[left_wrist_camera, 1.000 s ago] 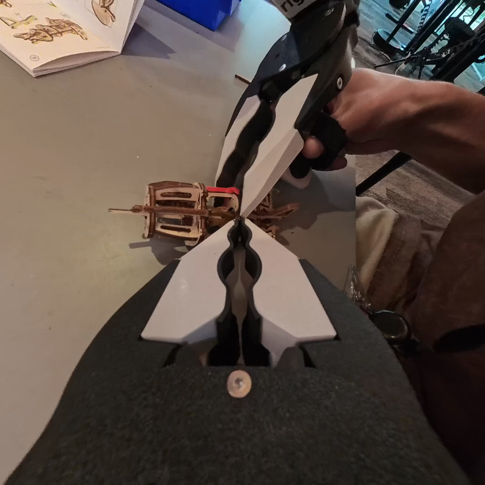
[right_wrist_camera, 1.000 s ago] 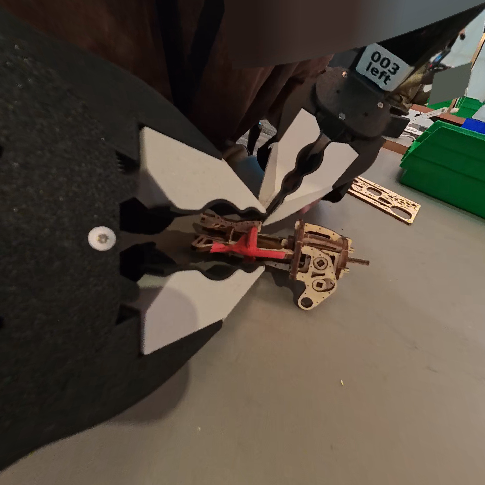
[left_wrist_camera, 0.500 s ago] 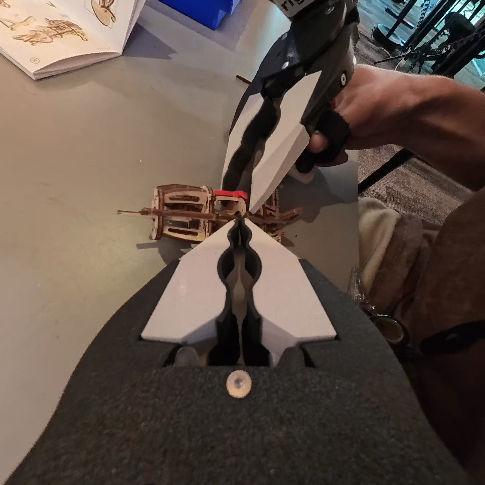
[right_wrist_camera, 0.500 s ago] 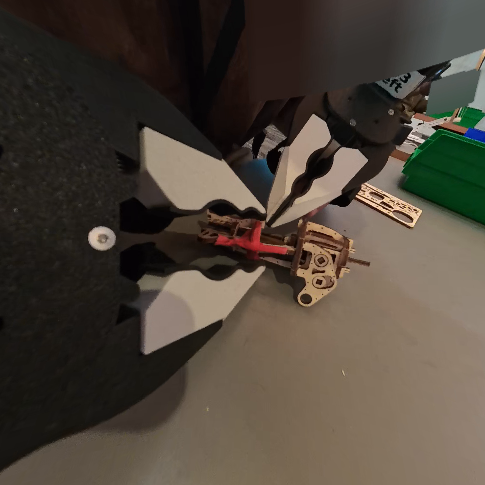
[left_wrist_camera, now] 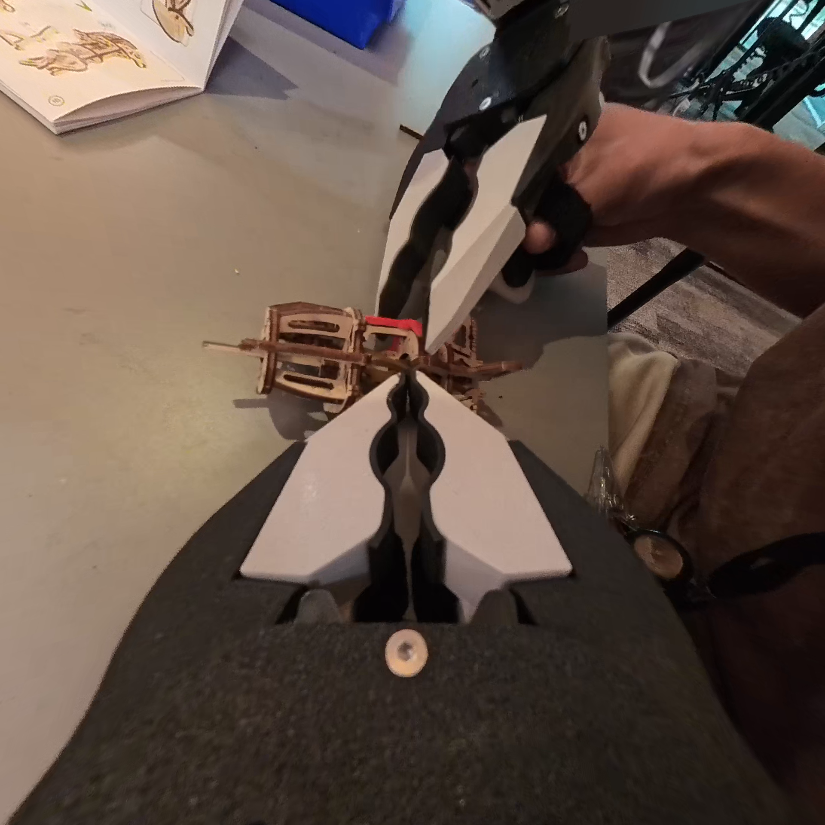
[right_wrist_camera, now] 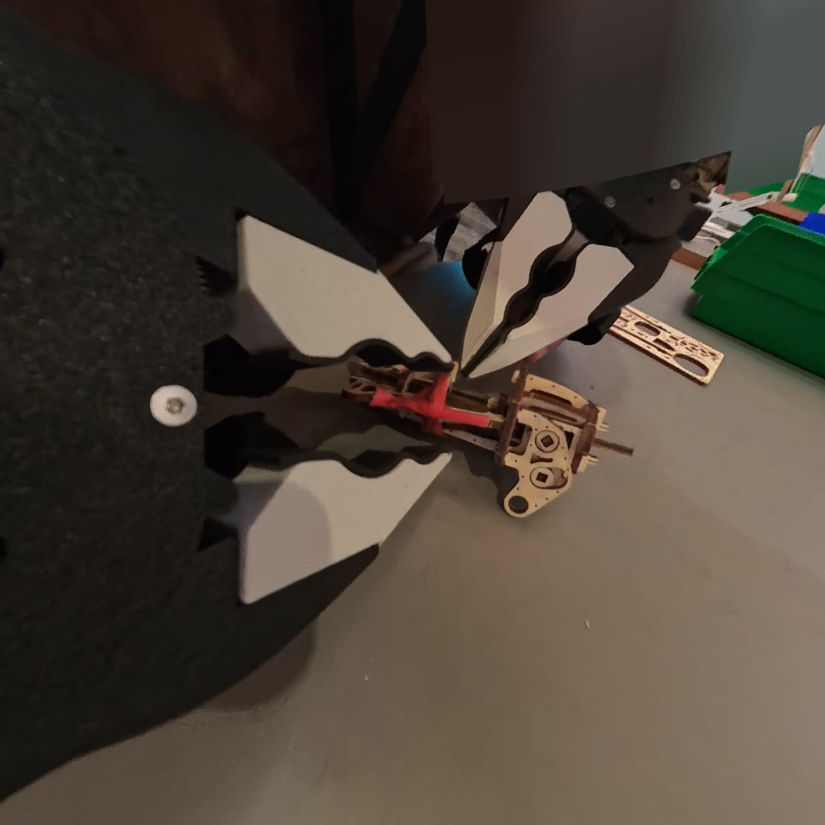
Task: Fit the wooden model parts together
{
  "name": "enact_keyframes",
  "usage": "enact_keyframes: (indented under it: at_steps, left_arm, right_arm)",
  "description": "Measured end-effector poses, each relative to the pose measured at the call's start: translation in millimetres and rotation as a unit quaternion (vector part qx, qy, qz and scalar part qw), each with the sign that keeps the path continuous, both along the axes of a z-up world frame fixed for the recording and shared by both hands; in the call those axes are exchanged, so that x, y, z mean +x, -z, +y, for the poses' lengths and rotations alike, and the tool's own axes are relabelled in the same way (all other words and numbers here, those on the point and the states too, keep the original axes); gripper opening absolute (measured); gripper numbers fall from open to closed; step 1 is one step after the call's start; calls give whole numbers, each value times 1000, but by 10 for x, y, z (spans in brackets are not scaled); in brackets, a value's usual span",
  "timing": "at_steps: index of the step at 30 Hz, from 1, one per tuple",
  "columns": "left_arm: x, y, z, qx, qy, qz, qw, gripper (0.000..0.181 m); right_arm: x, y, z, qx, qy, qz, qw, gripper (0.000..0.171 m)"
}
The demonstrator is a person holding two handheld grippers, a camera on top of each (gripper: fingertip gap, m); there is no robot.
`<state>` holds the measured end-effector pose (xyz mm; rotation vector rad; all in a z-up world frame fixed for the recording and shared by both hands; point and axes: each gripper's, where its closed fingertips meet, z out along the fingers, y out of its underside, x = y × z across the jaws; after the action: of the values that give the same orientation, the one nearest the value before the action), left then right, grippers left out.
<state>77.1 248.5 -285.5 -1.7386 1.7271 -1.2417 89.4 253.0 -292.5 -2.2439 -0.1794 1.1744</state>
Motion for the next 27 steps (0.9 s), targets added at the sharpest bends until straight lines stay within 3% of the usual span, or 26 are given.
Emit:
enact_keyframes:
  at_steps: [12,17,23,27]
  left_arm:
    - [-12,-11,4,11,0,0,1000,0]
    - [-3,-25,-39,10,5,-3,1000,0]
    - [12,-41,-60,18,9,-3,1000,0]
    - [23,-36,-52,18,6,-2,1000,0]
  right_arm:
    - [-45,-53,-24,0,-13,-3,1000,44]
    - [-92,31,-77,-11,-38,-67,997,53]
    - [-114,86,-104,-26,-42,-89,995,37]
    - [-112,87,-103,-31,-39,-82,995,36]
